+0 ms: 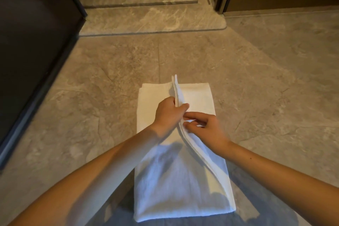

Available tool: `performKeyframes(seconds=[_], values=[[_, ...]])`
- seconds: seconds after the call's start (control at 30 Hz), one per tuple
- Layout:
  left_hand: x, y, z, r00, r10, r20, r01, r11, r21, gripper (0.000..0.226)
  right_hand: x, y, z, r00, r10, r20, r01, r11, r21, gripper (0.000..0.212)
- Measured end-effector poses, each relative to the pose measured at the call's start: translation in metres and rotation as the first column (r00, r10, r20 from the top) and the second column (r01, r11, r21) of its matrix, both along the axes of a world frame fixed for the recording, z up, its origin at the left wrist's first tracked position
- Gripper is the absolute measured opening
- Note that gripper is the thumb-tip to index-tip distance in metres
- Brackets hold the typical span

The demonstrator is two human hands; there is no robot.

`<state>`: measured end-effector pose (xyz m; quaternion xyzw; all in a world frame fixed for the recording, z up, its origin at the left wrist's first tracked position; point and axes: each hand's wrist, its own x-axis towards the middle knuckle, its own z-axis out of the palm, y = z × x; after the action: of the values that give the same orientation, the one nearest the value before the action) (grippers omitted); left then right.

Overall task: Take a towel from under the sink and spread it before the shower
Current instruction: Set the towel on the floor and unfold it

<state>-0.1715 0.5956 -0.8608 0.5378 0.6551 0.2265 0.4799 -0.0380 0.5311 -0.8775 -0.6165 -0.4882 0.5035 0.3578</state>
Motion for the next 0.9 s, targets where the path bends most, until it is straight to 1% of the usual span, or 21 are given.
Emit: performKeyframes(seconds=[0.03,0.07,0.1,0.13,0.2,0.23,0.3,0.33,0.37,0.4,0.47,0.6,0.73,0.8,0.87,0.9], values=[[-0.003,-0.001,-0.003,1.0,0.008,-0.025,-0.007,0.999,0.036,0.021,0.004,-0.002,-0.003,0.999,-0.021,-0.03,0.021,1.0,-0.002,0.023],[-0.006,-0.002,-0.006,0.999,0.021,-0.036,-0.019,0.998,0.059,0.019,0.009,-0.003,-0.005,0.998,-0.052,-0.027,0.053,0.999,0.011,0.023],[-0.01,-0.003,-0.008,0.999,0.034,-0.032,-0.031,0.997,0.071,0.018,0.015,-0.004,-0.008,0.997,-0.076,0.023,0.075,0.996,0.057,0.025],[-0.014,-0.006,-0.008,0.999,0.047,-0.021,-0.045,0.996,0.078,0.017,0.022,-0.005,-0.01,0.992,-0.074,0.107,0.06,0.99,0.127,0.029],[-0.023,-0.01,-0.009,0.997,0.082,-0.006,-0.081,0.991,0.106,0.015,0.036,-0.005,-0.016,0.95,0.008,0.313,-0.09,0.965,0.248,0.034],[-0.03,-0.012,-0.009,0.994,0.106,-0.005,-0.105,0.987,0.122,0.014,0.041,-0.004,-0.02,0.905,0.071,0.419,-0.191,0.949,0.252,0.038],[-0.047,-0.014,-0.01,0.99,0.143,-0.005,-0.14,0.978,0.157,0.012,0.048,-0.001,-0.028,0.796,0.181,0.578,-0.337,0.925,0.174,0.05],[-0.058,-0.014,-0.01,0.989,0.148,-0.008,-0.144,0.974,0.176,0.009,0.05,0.001,-0.03,0.753,0.213,0.623,-0.376,0.916,0.141,0.055],[-0.069,-0.014,-0.009,0.99,0.143,-0.007,-0.139,0.972,0.191,0.006,0.05,0.002,-0.031,0.726,0.228,0.649,-0.401,0.907,0.13,0.057],[-0.081,-0.015,-0.008,0.99,0.138,0.0,-0.135,0.971,0.197,0.007,0.049,0.004,-0.031,0.708,0.233,0.667,-0.422,0.896,0.135,0.058],[-0.104,-0.015,-0.006,0.991,0.13,0.017,-0.131,0.968,0.213,0.021,0.045,0.006,-0.031,0.678,0.23,0.698,-0.463,0.871,0.163,0.057],[-0.148,-0.012,-0.005,0.994,0.1,-0.053,-0.083,0.962,0.261,0.037,0.034,0.009,-0.033,0.603,0.259,0.754,-0.543,0.826,0.15,0.057],[-0.183,-0.011,-0.008,0.984,0.136,-0.116,-0.099,0.954,0.281,0.044,0.027,0.003,-0.041,0.557,0.331,0.761,-0.61,0.785,0.105,0.057],[-0.196,-0.013,-0.006,0.981,0.154,-0.117,-0.12,0.959,0.256,0.051,0.026,-0.002,-0.045,0.493,0.334,0.803,-0.649,0.756,0.084,0.056],[-0.207,-0.016,-0.006,0.982,0.174,-0.074,-0.155,0.964,0.216,0.053,0.024,-0.006,-0.048,0.409,0.323,0.853,-0.696,0.715,0.063,0.056],[-0.211,-0.018,-0.007,0.98,0.196,-0.039,-0.186,0.965,0.187,0.052,0.02,-0.007,-0.048,0.388,0.322,0.863,-0.706,0.706,0.055,0.056]])
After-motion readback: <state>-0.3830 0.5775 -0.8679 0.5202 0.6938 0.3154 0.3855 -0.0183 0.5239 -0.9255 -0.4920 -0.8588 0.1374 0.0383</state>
